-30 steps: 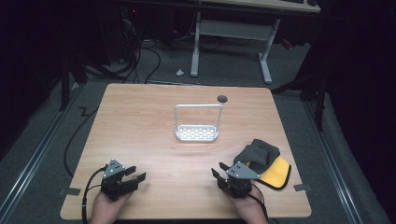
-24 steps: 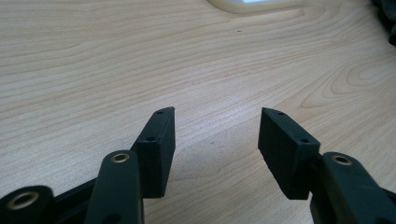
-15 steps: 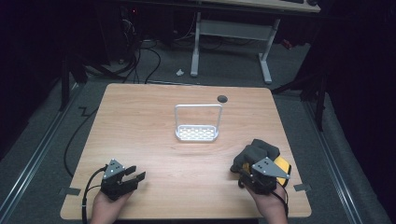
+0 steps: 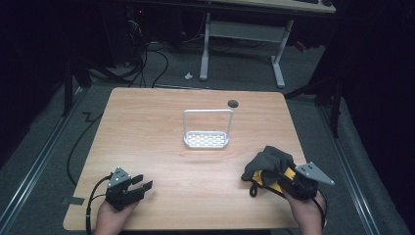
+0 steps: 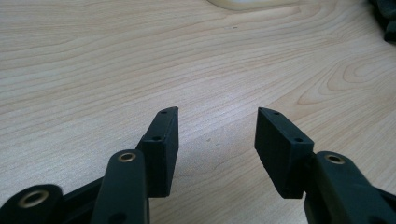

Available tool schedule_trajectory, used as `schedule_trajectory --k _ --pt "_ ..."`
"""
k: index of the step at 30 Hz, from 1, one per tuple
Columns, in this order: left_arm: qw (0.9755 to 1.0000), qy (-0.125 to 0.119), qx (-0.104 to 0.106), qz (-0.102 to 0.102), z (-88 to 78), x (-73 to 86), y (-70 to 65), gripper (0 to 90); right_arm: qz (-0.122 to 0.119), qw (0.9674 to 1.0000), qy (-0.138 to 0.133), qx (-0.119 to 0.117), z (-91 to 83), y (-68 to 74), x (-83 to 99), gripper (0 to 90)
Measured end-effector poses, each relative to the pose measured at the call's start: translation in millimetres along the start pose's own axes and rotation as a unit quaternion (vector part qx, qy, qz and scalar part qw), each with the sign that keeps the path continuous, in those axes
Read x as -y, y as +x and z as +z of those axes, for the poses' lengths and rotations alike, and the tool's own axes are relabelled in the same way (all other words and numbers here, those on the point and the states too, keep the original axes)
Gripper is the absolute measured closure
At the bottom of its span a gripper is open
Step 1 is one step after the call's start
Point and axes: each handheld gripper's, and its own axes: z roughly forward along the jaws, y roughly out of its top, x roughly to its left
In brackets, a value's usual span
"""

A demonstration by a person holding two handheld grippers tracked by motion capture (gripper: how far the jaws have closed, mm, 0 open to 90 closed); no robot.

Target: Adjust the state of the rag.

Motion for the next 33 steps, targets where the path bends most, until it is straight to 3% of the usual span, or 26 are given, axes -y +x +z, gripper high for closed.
schedule_trajectory --k 5,10,16,21,24,29,33 --pt "1.0 0.001 0.0 0.001 0.5 0.4 0.0 50.2 0.026 0.9995 0.004 0.02 -0.4 -17.0 7.3 52.9" --pt "1.0 0.001 0.0 0.001 0.9 0.3 -0.3 50.3 0.034 0.9987 0.013 0.036 4.0 -26.1 14.2 61.5" --pt "1.0 0.0 0.004 -0.001 0.6 0.3 -1.4 50.7 0.027 0.9968 0.055 0.05 19.6 -34.1 25.6 78.2" --pt "1.0 -0.004 0.009 -0.001 -0.7 -0.2 -3.2 50.8 0.016 0.9937 0.1 0.046 41.2 -35.7 34.6 89.7" --pt "0.9999 -0.004 0.009 0.0 -0.5 -0.1 -3.9 50.8 0.008 0.9905 0.129 0.045 51.4 -33.2 40.8 90.0" --pt "0.9999 -0.004 0.011 0.002 -0.3 -0.4 -5.7 50.7 0.007 0.9909 0.13 0.034 53.7 -30.9 43.0 90.0" --pt "0.9999 -0.002 0.016 0.006 1.0 -0.6 -8.8 50.2 -0.008 0.9914 0.129 0.022 55.5 -22.2 42.0 90.0"
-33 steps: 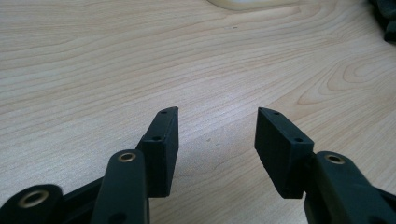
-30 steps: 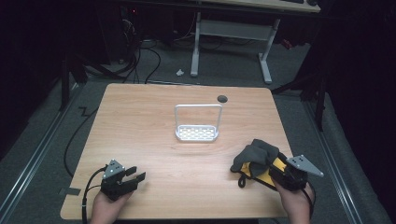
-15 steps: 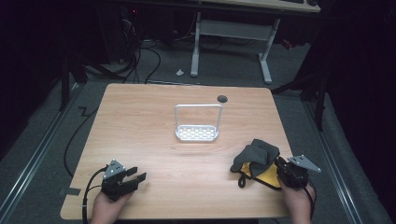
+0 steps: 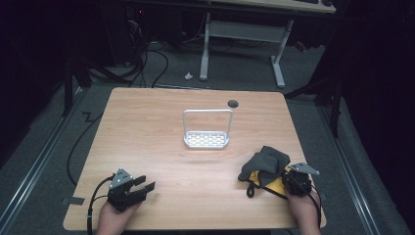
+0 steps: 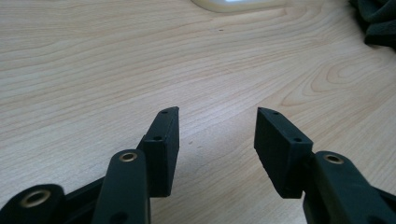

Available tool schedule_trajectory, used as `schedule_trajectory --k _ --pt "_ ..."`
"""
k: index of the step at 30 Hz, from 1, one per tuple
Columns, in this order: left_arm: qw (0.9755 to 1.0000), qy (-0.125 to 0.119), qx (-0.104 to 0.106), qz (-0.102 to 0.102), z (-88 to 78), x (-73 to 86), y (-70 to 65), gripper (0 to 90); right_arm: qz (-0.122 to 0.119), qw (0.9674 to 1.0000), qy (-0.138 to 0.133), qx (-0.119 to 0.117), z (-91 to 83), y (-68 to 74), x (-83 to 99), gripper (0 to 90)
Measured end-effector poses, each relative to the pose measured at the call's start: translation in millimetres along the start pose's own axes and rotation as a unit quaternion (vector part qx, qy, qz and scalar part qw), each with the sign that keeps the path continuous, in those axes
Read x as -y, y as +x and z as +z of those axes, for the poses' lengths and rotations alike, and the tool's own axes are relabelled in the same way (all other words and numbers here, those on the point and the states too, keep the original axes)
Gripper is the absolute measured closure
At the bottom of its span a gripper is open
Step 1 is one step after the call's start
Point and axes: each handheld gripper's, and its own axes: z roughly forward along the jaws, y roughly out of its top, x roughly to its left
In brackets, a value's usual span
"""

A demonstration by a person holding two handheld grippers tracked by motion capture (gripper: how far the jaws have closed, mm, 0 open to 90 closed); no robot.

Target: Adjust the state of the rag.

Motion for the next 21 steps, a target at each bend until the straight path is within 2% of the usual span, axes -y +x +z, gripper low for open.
schedule_trajectory --k 8,14,15,16,21 --pt "0.9999 0.003 0.009 0.013 4.1 -0.6 -9.4 49.5 -0.046 0.9982 -0.004 -0.038 3.5 37.2 -7.1 90.0" --pt "0.9995 0.007 0.014 0.027 6.9 -1.4 -17.0 48.9 -0.081 0.9937 -0.007 -0.076 5.3 72.9 -12.9 90.0" --pt "0.9995 0.008 0.014 0.027 7.3 -1.5 -18.1 48.9 -0.09 0.9921 -0.009 -0.087 5.7 84.3 -14.3 90.0" --pt "0.9995 0.007 0.015 0.028 7.8 -1.6 -19.0 48.9 -0.09 0.9921 -0.009 -0.087 5.7 84.3 -14.3 90.0" --pt "0.9994 0.008 0.021 0.028 10.0 -2.4 -23.1 48.8 -0.102 0.9893 -0.009 -0.104 5.4 103.8 -16.6 90.0"
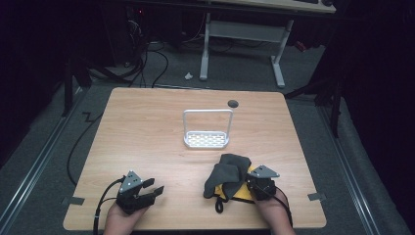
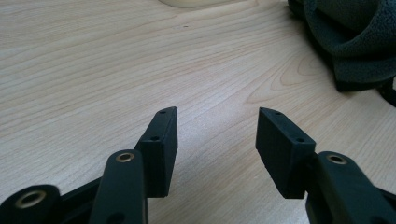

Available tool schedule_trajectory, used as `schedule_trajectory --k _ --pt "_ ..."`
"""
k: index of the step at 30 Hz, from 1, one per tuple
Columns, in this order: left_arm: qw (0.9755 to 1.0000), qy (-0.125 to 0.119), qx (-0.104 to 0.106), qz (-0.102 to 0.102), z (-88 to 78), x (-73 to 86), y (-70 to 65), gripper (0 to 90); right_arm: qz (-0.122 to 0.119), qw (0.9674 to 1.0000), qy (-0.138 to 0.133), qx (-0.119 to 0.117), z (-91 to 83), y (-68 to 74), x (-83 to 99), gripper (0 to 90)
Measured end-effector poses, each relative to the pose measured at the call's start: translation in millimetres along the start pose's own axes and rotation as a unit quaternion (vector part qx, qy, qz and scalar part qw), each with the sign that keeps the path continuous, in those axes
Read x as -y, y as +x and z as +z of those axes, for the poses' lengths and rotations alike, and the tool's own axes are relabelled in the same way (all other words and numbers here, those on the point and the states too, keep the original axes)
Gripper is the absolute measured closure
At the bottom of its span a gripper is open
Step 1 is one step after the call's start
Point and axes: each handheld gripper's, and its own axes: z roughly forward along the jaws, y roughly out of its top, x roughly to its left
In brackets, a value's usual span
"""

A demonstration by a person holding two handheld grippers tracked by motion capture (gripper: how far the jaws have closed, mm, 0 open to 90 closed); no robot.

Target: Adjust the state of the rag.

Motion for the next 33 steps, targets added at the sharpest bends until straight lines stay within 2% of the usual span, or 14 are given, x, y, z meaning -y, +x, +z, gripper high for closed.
schedule_trajectory --k 9,13,16,21,25,28,30,31,32,33 --pt "0.9996 0.006 0.015 0.022 9.3 -4.9 -18.1 48.0 -0.021 0.9992 -0.006 -0.034 2.4 27.6 -4.9 90.0" --pt "0.9991 -0.008 0.029 0.029 8.4 -14.0 -31.1 47.6 -0.035 0.9987 -0.006 -0.035 3.6 36.2 -7.7 88.7" --pt "0.9985 -0.021 0.045 0.024 9.9 -24.7 -42.2 47.1 -0.03 0.999 -0.012 -0.029 1.3 34.1 -8.9 79.3" --pt "0.997 -0.032 0.061 0.036 20.5 -44.2 -64.9 45.3 -0.005 0.9995 -0.026 -0.014 -9.6 20.4 -5.8 78.3" --pt "0.9941 -0.039 0.091 0.046 27.6 -61.2 -83.4 42.1 0.007 0.9994 -0.031 -0.01 -16.8 10.7 -0.8 78.1" --pt "0.992 -0.027 0.1 0.072 36.8 -71.6 -99.9 37.6 0.008 0.9996 -0.027 -0.009 -17.2 6.1 2.2 77.9" --pt "0.9921 -0.008 0.093 0.083 47.8 -74.6 -107.0 37.2 0.011 0.9996 -0.022 -0.01 -15.9 4.2 3.3 78.0" --pt "0.9922 0.006 0.088 0.088 53.6 -74.9 -108.8 39.0 0.011 0.9997 -0.02 -0.011 -15.0 3.8 3.5 78.0" --pt "0.9924 0.019 0.075 0.095 58.3 -74.6 -109.7 45.5 0.011 0.9997 -0.019 -0.011 -14.2 3.8 4.0 78.2" --pt "0.9926 0.029 0.061 0.101 61.1 -74.1 -109.2 55.6 0.009 0.9998 -0.016 -0.012 -13.6 4.0 4.2 78.7"
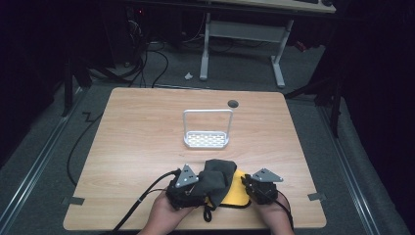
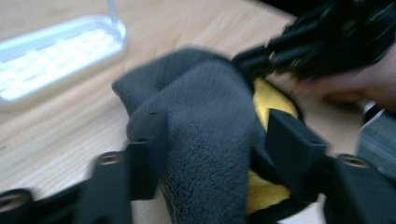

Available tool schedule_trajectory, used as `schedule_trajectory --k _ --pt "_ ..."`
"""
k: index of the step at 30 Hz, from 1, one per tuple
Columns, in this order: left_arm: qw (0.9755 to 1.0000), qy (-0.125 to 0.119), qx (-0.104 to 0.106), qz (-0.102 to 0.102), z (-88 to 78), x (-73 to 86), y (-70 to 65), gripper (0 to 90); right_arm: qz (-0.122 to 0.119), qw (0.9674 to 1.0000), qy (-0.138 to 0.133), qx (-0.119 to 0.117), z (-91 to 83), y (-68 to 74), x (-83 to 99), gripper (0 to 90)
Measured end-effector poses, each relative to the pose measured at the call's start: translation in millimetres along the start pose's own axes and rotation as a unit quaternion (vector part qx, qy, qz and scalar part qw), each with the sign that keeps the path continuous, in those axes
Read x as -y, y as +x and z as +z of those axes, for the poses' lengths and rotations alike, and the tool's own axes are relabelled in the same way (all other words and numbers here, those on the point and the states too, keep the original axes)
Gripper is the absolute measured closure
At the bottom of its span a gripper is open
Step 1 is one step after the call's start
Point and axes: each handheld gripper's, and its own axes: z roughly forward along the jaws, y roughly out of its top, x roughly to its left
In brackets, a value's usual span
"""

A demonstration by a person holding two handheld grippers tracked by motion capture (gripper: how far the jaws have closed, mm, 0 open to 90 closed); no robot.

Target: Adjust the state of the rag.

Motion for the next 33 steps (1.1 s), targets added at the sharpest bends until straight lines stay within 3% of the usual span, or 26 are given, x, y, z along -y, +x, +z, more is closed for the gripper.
schedule_trajectory --k 2,5,8,10,14,16,19,21,24,25,28,33 --pt "0.9998 -0.006 -0.018 -0.002 -3.3 2.4 5.9 76.4 -0.007 0.9999 0.007 0.0 1.5 0.4 1.1 79.4" --pt "0.9981 -0.032 -0.047 -0.025 -21.6 8.7 25.1 82.6 -0.006 0.9999 0.015 0.0 3.2 -0.1 2.7 80.6" --pt "0.995 -0.042 -0.065 -0.064 -43.6 22.9 50.4 82.4 -0.006 0.9998 0.019 0.001 3.2 -1.5 3.6 81.0" --pt "0.9934 -0.036 -0.077 -0.078 -54.5 35.5 62.5 82.0 -0.006 0.9998 0.02 0.001 3.2 -1.7 3.8 81.0" --pt "0.9919 -0.012 -0.087 -0.091 -62.1 62.6 74.3 79.4 -0.011 0.9997 0.023 0.001 3.7 0.3 3.2 81.0" --pt "0.991 0.005 -0.078 -0.108 -61.1 76.4 79.9 75.4 -0.015 0.9996 0.023 0.004 4.2 2.6 2.8 81.0" --pt "0.9866 0.029 -0.085 -0.136 -60.9 90.9 84.3 68.9 -0.016 0.9996 0.021 0.006 4.5 3.5 3.0 80.9" --pt "0.9841 0.013 -0.099 -0.147 -69.5 90.9 84.6 63.9 -0.013 0.9997 0.022 0.006 4.1 3.1 3.1 80.7" --pt "0.9819 -0.037 -0.114 -0.147 -86.1 83.4 79.5 59.1 -0.009 0.9997 0.021 0.005 2.6 2.1 2.6 78.7" --pt "0.9828 -0.044 -0.113 -0.139 -89.1 80.6 76.0 58.8 -0.007 0.9998 0.019 0.005 1.4 1.5 2.4 78.4" --pt "0.9885 -0.047 -0.1 -0.104 -87.3 73.5 60.4 57.1 -0.001 0.9999 0.011 0.011 -1.6 -1.7 2.1 77.8" --pt "0.9957 -0.054 -0.04 -0.063 -67.6 56.0 32.0 50.5 0.008 0.9999 0.005 0.012 -2.9 -4.8 1.8 75.5"
